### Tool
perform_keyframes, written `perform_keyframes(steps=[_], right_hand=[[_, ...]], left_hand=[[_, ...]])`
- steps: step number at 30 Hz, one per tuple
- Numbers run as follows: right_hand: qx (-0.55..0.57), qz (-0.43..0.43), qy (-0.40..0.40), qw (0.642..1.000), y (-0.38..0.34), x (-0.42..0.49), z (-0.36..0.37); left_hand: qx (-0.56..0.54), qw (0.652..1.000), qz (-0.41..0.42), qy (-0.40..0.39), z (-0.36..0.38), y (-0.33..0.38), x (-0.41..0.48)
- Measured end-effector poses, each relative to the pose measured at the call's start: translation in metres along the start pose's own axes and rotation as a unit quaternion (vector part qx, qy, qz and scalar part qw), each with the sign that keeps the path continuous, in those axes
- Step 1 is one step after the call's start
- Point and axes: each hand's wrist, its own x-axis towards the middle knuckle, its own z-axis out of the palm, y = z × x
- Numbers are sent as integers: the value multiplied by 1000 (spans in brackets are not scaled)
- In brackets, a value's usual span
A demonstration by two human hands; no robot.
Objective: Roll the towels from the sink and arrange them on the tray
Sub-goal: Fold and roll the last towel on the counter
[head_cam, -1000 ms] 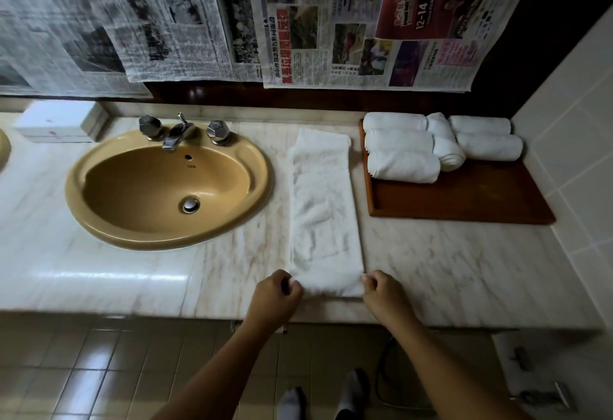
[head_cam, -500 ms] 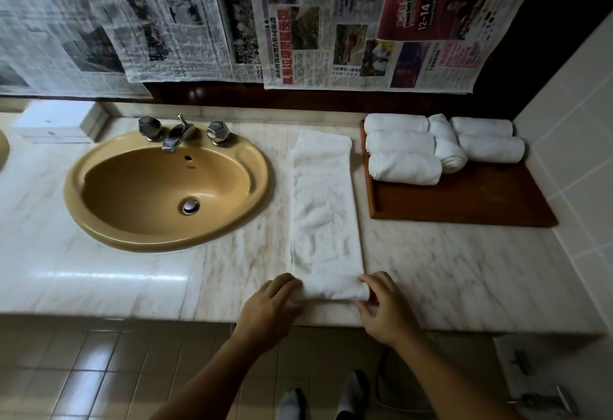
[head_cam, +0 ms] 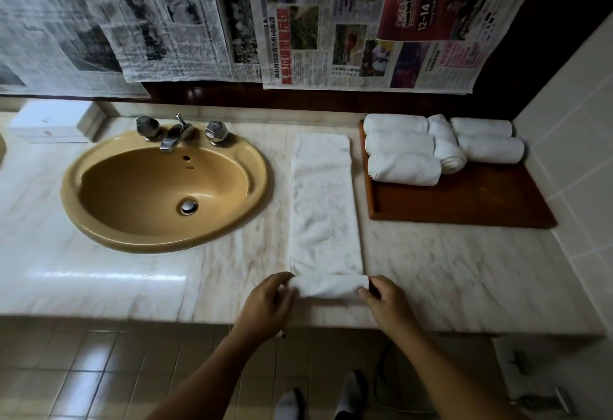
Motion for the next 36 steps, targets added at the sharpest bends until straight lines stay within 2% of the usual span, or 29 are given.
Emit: perform_keyframes(steps=[3,8,11,14,16,18,20,22,26,31,36], right_hand=[[-26,31,5,999,-8,5,-1],[-54,66,18,996,-23,9,-4],[-29,78,55,995,-26,9,-1],[-27,3,54,998,-19,7,3],[-52,-77,64,994,-10,4,8],[-69,-121,83,987,-2,1,13],[-76,-141,89,983,0,-3,12],[-81,-149,70,983,0,-6,9],[-117,-109,-15,987,1,-7,4],[-140,-100,3,985,-1,1,8],[-122,-102,-4,987,3,4,4]], left_hand=[[-18,999,-32,-4,2,8,6],[-55,989,-137,-25,-2,24,20],[-63,984,-167,-15,-4,30,27],[-3,993,-107,54,0,20,28],[40,997,8,69,4,7,27],[110,986,111,65,7,-5,22],[172,970,154,73,7,-8,16],[194,961,179,84,4,-9,9],[245,951,186,34,2,-14,3],[252,954,162,20,0,-9,13],[214,965,148,17,-4,-6,15]])
